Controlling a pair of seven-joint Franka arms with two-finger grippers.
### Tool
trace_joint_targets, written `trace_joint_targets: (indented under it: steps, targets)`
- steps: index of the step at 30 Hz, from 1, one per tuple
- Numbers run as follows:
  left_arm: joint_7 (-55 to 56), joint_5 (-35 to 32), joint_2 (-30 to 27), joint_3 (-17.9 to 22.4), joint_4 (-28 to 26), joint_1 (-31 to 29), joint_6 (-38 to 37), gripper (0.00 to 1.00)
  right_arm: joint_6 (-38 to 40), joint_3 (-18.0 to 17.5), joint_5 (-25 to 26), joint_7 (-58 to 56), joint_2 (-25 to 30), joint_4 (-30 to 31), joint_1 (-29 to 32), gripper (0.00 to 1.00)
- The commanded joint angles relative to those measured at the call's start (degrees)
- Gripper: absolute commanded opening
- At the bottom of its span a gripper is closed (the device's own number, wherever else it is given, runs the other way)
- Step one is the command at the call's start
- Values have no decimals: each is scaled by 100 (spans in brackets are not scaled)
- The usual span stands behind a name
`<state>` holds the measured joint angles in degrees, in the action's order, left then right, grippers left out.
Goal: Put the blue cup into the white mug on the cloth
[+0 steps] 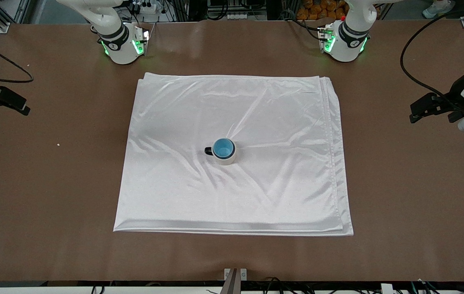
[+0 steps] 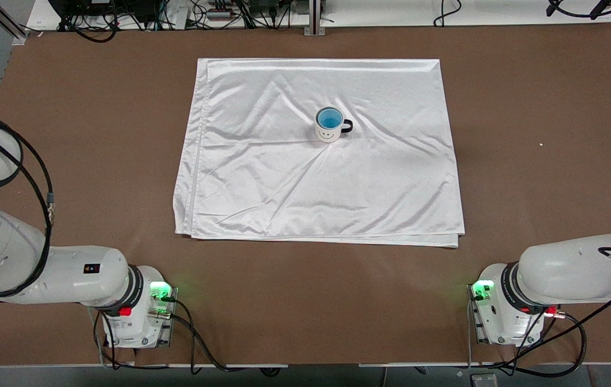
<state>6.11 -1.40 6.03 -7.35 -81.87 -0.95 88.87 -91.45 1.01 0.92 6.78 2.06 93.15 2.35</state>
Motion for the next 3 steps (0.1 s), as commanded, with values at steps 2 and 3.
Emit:
trace_joint_targets:
  steps: [2, 3]
  targets:
    - [-154, 87, -85, 67, -101, 42, 87, 100, -75, 84, 5, 8, 181, 212, -86, 100]
    - [-154, 87, -85, 67, -92, 42, 87, 100, -75, 84, 5, 8, 181, 230, -86, 100]
